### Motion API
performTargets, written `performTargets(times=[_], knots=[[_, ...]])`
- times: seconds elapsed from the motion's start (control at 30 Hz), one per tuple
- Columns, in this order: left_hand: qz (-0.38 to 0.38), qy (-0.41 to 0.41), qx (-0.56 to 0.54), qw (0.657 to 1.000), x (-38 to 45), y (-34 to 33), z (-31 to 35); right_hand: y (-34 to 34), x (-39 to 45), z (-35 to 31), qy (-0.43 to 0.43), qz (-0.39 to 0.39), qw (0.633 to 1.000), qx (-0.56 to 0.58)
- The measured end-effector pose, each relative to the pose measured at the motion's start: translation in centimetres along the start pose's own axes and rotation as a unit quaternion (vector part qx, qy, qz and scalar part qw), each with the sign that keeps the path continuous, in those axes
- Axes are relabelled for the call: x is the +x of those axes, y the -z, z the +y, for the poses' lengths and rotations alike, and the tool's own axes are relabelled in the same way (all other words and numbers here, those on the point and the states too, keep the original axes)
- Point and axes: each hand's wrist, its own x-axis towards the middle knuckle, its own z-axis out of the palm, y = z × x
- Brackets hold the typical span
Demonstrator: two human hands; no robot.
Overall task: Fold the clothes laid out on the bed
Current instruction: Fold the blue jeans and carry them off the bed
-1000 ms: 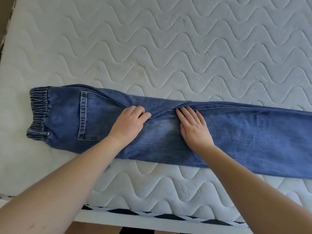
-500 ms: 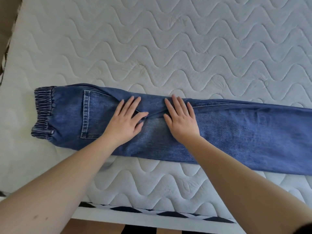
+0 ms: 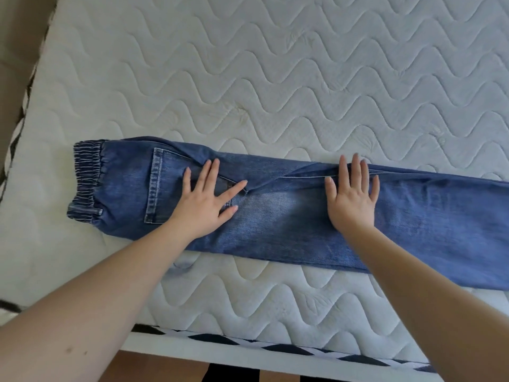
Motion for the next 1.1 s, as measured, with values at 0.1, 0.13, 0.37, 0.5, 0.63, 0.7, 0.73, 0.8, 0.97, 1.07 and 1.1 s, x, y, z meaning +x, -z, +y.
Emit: performTargets(times=[0.1, 0.13, 0.37, 0.5, 0.63, 0.7, 0.73, 0.8, 0.97, 1.07, 1.1], knots=[[0.011, -0.002, -0.018, 1.0, 0.0, 1.1, 0.3, -0.1, -0.9, -4.6, 0.088, -0.002, 0.996, 0.015], [0.04, -0.011, -0.022, 0.999, 0.0, 1.7, 0.5, -0.3, -1.0, -6.0, 0.121, -0.01, 0.992, 0.018], [0.085, -0.08, -0.035, 0.993, 3.7, 5.4, 3.5, -0.8, 0.1, -3.2, 0.077, -0.039, 0.996, -0.014], [0.059, -0.065, -0.029, 0.996, 6.3, 6.4, 5.4, 0.2, 0.2, 4.1, 0.039, -0.037, 0.997, -0.055], [0.093, -0.107, -0.013, 0.99, 8.3, 6.0, 8.2, 1.0, 0.0, 8.9, 0.024, -0.041, 0.997, -0.064], [0.066, -0.118, -0.039, 0.99, 9.4, 5.9, 10.0, 1.3, -0.2, 10.5, 0.015, -0.037, 0.997, -0.06], [0.045, -0.117, -0.044, 0.991, 10.0, 5.8, 11.0, 1.4, -0.4, 11.3, 0.009, -0.034, 0.998, -0.058], [0.012, -0.113, -0.039, 0.993, 11.1, 5.5, 12.7, 1.8, -0.8, 13.2, -0.005, -0.031, 0.998, -0.049], [-0.002, -0.139, -0.035, 0.99, 13.5, 6.0, 17.5, 3.5, -1.6, 19.9, -0.055, -0.018, 0.998, -0.026], [-0.005, -0.158, -0.03, 0.987, 15.0, 6.6, 20.9, 4.7, -2.0, 25.1, -0.14, -0.008, 0.99, 0.017], [-0.006, -0.166, -0.028, 0.986, 15.5, 6.8, 22.2, 5.0, -2.2, 26.8, -0.167, -0.009, 0.986, 0.03]])
